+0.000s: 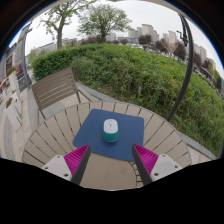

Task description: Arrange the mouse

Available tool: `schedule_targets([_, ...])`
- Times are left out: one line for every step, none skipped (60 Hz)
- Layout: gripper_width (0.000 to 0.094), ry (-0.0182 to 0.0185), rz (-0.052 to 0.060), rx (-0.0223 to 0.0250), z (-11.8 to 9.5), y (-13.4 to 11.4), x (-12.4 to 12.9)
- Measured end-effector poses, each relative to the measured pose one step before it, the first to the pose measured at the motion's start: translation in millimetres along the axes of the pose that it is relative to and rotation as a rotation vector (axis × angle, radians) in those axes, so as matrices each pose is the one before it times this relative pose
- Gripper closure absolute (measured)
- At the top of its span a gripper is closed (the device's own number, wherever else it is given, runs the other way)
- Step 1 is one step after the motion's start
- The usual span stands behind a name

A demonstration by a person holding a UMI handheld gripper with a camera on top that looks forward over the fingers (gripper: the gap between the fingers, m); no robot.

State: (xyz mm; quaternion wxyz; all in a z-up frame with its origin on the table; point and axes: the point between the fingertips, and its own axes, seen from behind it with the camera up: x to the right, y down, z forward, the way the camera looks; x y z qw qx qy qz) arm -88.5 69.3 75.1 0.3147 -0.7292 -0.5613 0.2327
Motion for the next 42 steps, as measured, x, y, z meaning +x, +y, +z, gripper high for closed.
schedule_targets([0.0088,-0.00802,0.0001,-0.01353,-14.6,5.74,-1.9])
schedule_targets([0.0088,-0.00938,-0.0019,-0.01366,-14.44,6.56,-2.1])
schedule_targets([0.0089,-0.00954,-0.002,-0.01308,-14.38,6.81,-2.21])
schedule_targets([0.0088,-0.00924,-0.0021,-0.01186,-13.94,7.41,-2.33])
schedule_targets([0.0089,-0.00631,0.0012,-0.00811,-11.24,9.54,-4.17])
schedule_targets([0.0088,-0.00685,-0.0011,-0.00929,-11.78,8.22,-0.59])
schedule_targets([0.009,-0.00635,0.0007,-0.01016,-12.12,8.8,-1.61])
schedule_targets([0.0089,-0.0062,0.0001,-0.01136,-11.52,9.35,-1.23])
schedule_targets([0.0089,-0.00643,-0.0016,-0.01159,-10.61,9.59,-1.77])
schedule_targets([0.009,-0.00688,-0.0033,-0.01089,-11.03,8.89,-2.37])
schedule_targets([0.0088,-0.0041,-0.0042,-0.00848,-9.05,8.69,-0.97])
schedule_targets([0.0088,-0.0016,-0.0032,-0.00921,-9.67,9.25,-1.02])
schedule_targets([0.0086,0.00202,-0.0039,-0.00754,-4.62,9.06,0.1])
schedule_targets([0.0087,0.00086,-0.0046,-0.00956,-6.71,8.69,-0.11])
schedule_targets([0.0086,-0.00041,-0.0063,-0.00897,-6.13,8.03,-0.4])
schedule_targets([0.0087,-0.00151,-0.0077,-0.00717,-5.46,7.42,-0.75])
schedule_targets([0.0088,-0.0017,-0.0084,-0.00556,-4.9,6.89,-0.87])
schedule_targets([0.0087,-0.00205,-0.0092,-0.0049,-4.1,6.53,-1.41])
schedule_targets([0.0087,-0.00387,-0.0084,-0.00819,-8.93,4.55,0.99])
schedule_targets([0.0087,-0.00126,-0.0068,-0.00065,-1.19,6.52,-2.8])
schedule_targets([0.0087,-0.0024,-0.0059,-0.00247,-2.05,4.59,-1.6])
schedule_targets([0.0087,-0.00411,-0.0043,-0.00272,-1.82,4.06,-2.03])
schedule_targets([0.0087,-0.00524,-0.0012,-0.00331,-1.49,3.87,-1.91])
schedule_targets([0.0086,-0.00683,0.0033,-0.00321,-1.09,3.23,-2.29])
schedule_targets([0.0088,-0.00809,0.0068,-0.00128,-1.23,2.39,-2.09])
schedule_targets([0.0086,-0.00807,0.0062,-0.00094,-2.18,0.12,-0.51])
schedule_targets([0.0085,-0.00431,0.0036,0.00104,-2.67,1.53,-0.87])
schedule_targets([0.0087,-0.00068,-0.0013,0.00028,-0.64,0.92,-0.28])
schedule_targets([0.0087,0.00051,-0.0043,0.00018,-0.19,0.38,-0.1])
schedule_targets([0.0087,-0.00006,-0.0052,0.00099,-0.39,-0.04,0.12])
schedule_targets([0.0086,0.00141,-0.0056,0.00337,-0.66,-1.07,0.35])
schedule_targets([0.0086,0.00324,-0.0037,0.0053,-0.63,-1.48,0.77])
schedule_targets([0.0085,0.00415,-0.0015,0.00647,1.73,-2.14,1.47])
schedule_targets([0.0085,0.00343,-0.0005,0.00589,-2.48,-1.47,1.77])
schedule_targets([0.0085,0.0028,0.0,0.0055,-0.7,-2.0,0.88])
schedule_targets([0.0082,0.00156,-0.001,0.00595,-0.52,-1.98,0.28])
schedule_targets([0.008,0.00118,-0.001,0.00673,-0.35,-2.22,0.55])
schedule_targets([0.0079,0.00118,0.0009,0.00619,-0.52,-2.06,0.46])
schedule_targets([0.0079,0.00079,0.0022,0.00415,1.92,-2.42,-0.05])
schedule_targets([0.008,-0.00108,0.0033,0.0009,-1.0,-0.03,0.5])
schedule_targets([0.008,-0.00234,0.0029,-0.00057,-0.03,-0.83,0.15])
schedule_targets([0.008,-0.00377,0.0027,-0.00078,-0.07,-0.68,-0.3])
